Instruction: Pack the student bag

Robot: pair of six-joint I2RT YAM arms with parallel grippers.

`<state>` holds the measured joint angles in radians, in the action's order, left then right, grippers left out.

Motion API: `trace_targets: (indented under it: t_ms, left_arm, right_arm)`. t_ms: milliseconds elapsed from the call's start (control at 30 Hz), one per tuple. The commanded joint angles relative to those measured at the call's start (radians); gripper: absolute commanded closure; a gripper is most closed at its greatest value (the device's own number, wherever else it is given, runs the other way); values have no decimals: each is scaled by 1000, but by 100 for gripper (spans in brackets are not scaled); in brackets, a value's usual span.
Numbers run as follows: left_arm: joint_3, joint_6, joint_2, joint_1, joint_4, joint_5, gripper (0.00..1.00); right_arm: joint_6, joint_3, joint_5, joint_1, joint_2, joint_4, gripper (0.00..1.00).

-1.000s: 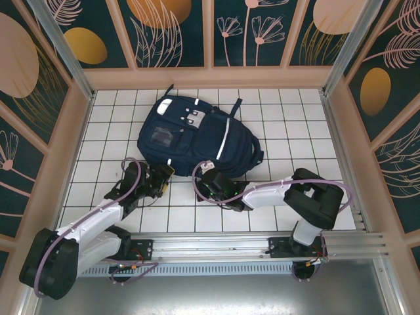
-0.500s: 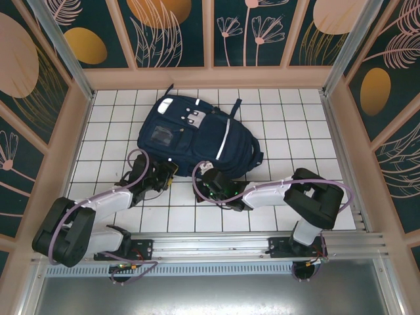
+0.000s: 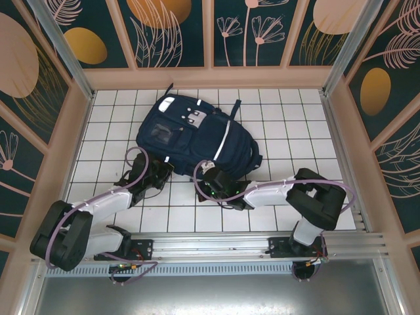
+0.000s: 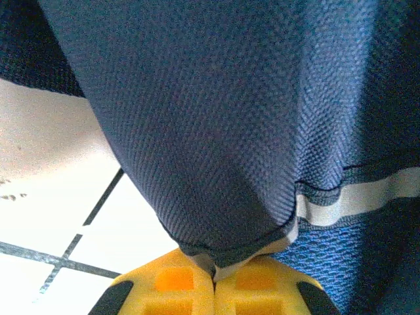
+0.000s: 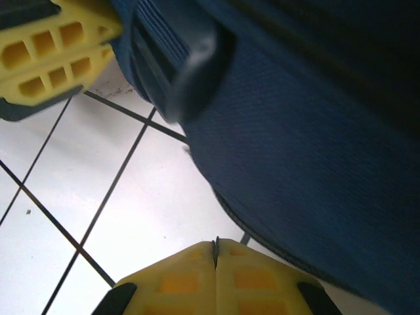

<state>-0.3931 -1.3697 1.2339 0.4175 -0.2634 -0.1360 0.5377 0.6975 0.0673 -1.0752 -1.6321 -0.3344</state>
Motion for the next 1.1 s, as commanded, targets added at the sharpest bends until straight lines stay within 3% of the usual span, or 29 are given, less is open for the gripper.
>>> trace_targets:
  t_ms: [0, 167, 267, 300, 367, 400, 500, 600, 733, 867, 1067]
  left_arm:
    - [-45, 29, -28, -8, -20, 101, 100]
    - [-48, 26, -7, -9, -29, 91, 100]
    - [-41, 18, 12, -8, -79, 51, 100]
    - [-47, 12, 26, -8, -90, 28, 100]
    - [-71, 3, 53, -2, -116, -23, 100]
    - [-84, 0, 58, 6, -119, -36, 100]
    - [-123, -3, 40, 31, -109, -34, 100]
    - [-157, -4, 16, 53, -96, -28, 100]
    - [-189, -17, 21, 88, -101, -33, 100]
    - [-207, -24, 39, 112, -106, -33, 100]
    - [-189, -30, 41, 115, -115, -33, 100]
  right_arm:
    - [13, -32, 38, 5, 52, 39, 100]
    - [12, -74, 48, 3, 82, 51, 100]
    - [-13, -77, -34, -6, 81, -7, 100]
    - [-20, -70, -47, -13, 75, -26, 92]
    - [-33, -55, -35, -30, 58, -55, 65]
    - [-45, -61, -12, -37, 55, -82, 58]
    - [-118, -151, 113, -72, 77, -248, 49]
    - [-303, -322, 307, -160, 104, -569, 40]
    - [-354, -343, 318, -174, 53, -591, 40]
    - [-327, -393, 412, -177, -5, -733, 39]
    - [-357, -396, 389, -127, -63, -847, 39]
